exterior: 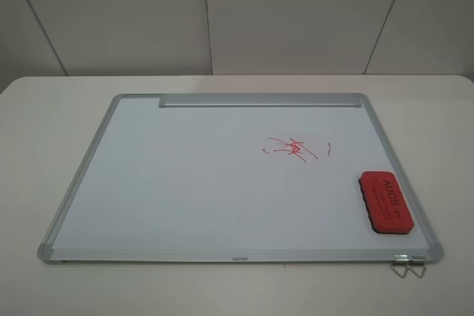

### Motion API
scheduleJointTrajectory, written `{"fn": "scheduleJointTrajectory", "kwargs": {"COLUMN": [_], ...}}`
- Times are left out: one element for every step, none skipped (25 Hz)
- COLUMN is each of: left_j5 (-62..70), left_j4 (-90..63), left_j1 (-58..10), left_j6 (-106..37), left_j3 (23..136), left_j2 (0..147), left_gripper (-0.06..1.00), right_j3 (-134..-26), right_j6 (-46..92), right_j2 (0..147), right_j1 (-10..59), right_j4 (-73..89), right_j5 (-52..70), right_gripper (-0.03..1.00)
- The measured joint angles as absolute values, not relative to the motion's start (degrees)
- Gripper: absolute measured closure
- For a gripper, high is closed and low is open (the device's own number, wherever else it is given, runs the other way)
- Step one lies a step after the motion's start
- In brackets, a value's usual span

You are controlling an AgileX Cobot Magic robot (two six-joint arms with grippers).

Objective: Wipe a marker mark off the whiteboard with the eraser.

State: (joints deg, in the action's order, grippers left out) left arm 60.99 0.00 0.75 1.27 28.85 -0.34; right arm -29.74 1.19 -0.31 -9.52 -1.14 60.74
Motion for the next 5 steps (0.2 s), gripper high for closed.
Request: {"fn": "scheduleJointTrajectory", "kwargs": {"left_j5": [61.0,61.0,61.0,61.0,61.0], "left_j4": [0.0,0.0,0.0,0.0,0.0], "left_j1": [0.7,0.7,0.7,0.7,0.7], "left_j6": [1.3,1.3,1.3,1.3,1.3], "left_j3": [28.8,28.8,28.8,28.8,28.8], "left_j2": [-0.3,-0.3,-0.3,-0.3,-0.3], "left_gripper": [0.17,0.17,0.17,0.17,0.17], "right_j3": [-29.7,-29.7,-29.7,-29.7,-29.7], "right_j6": [1.2,1.2,1.2,1.2,1.2], "right_j2": [-0.3,-0.3,-0.3,-0.3,-0.3], "right_j1": [-9.5,-9.5,-9.5,-9.5,-9.5], "right_j4": [-1.1,-1.1,-1.1,-1.1,-1.1], "right_j5": [60.7,60.7,60.7,60.7,60.7], "right_gripper": [0.14,0.14,0.14,0.14,0.14]}}
